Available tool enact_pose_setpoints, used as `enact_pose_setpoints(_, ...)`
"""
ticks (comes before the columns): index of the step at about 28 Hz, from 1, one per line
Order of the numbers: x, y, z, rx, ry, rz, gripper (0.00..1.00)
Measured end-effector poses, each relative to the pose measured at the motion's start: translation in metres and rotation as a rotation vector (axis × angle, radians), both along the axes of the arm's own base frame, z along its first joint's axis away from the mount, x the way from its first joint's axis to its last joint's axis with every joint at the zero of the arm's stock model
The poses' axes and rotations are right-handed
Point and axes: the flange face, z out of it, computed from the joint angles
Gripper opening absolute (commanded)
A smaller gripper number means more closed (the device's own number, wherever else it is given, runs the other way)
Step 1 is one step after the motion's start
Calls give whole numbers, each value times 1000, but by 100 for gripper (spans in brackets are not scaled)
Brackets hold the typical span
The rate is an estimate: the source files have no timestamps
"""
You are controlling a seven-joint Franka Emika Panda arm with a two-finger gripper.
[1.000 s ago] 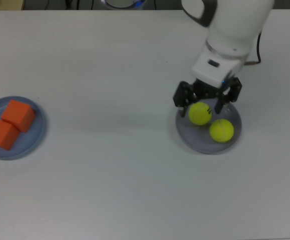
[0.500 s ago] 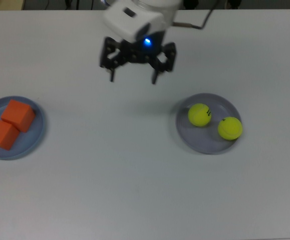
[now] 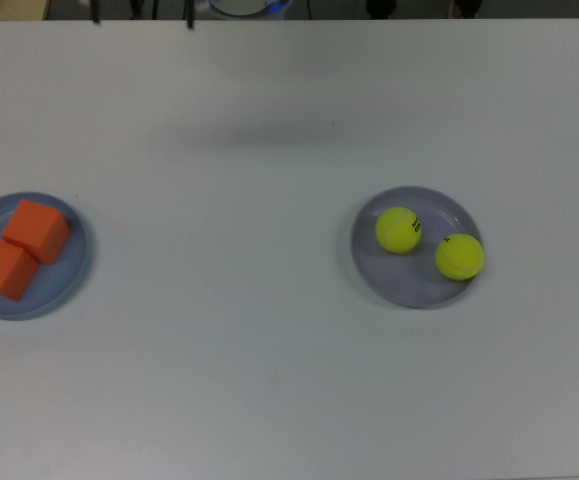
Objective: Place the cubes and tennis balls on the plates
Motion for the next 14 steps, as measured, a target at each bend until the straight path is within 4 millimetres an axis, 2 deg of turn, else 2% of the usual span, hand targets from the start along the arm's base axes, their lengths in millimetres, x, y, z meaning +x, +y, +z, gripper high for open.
enact_pose_setpoints(5,-19,-37,18,18,20,-68,100)
enact_pose_setpoints(14,-22,-93,17,60,27,-173,100)
